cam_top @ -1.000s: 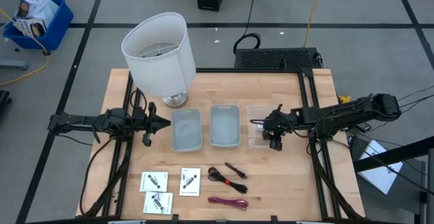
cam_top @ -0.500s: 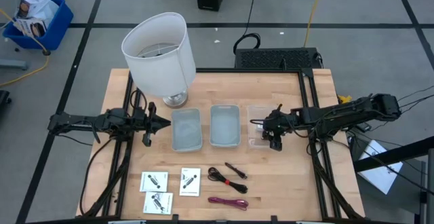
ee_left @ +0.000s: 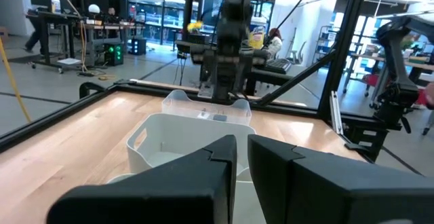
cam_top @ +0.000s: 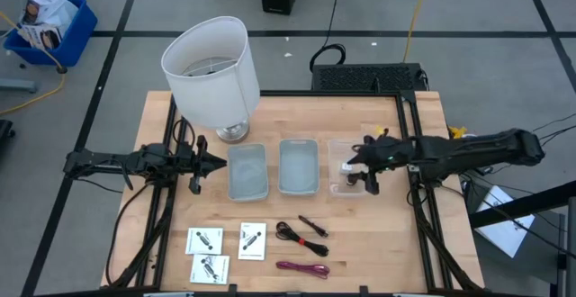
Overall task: Pick and place items into bin
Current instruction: Put the bottom black charger cable into the right gray bin
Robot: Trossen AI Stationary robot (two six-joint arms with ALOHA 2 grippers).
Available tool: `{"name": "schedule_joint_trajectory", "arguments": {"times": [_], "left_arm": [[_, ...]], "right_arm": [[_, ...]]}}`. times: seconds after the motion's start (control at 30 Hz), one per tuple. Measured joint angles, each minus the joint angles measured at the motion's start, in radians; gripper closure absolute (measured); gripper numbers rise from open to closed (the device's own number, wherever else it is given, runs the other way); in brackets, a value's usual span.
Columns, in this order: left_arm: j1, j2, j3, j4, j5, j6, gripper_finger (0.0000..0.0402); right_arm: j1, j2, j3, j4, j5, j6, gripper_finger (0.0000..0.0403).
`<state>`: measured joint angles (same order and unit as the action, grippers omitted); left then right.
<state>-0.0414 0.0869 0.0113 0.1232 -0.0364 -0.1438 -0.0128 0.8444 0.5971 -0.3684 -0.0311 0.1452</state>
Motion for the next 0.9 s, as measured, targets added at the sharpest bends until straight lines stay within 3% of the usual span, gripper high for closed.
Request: {"name": "schedule_joint_trajectory", "arguments": {"times": [0.1,0.33,0.67,0.9], "left_arm": [[0.0,0.0,0.0,-0.01,0.0,0.012,0.0355],[0.0,0.001,0.0,-0.075,-0.014,0.006,0.0355],[0.0,0.0,0.0,-0.068,-0.021,-0.002,0.0355],[0.0,0.0,0.0,-0.068,-0.02,-0.007,0.0355]], "right_arm": [[0.003,-0.072,0.034,0.009,0.0,-0.062,0.0239],[0.023,-0.208,-0.043,0.196,0.0,-0.298,0.0389],[0.012,-0.414,-0.343,0.45,0.001,-0.302,0.0401],[-0.021,-0.569,-0.443,0.469,-0.008,-0.288,0.0402]]}}
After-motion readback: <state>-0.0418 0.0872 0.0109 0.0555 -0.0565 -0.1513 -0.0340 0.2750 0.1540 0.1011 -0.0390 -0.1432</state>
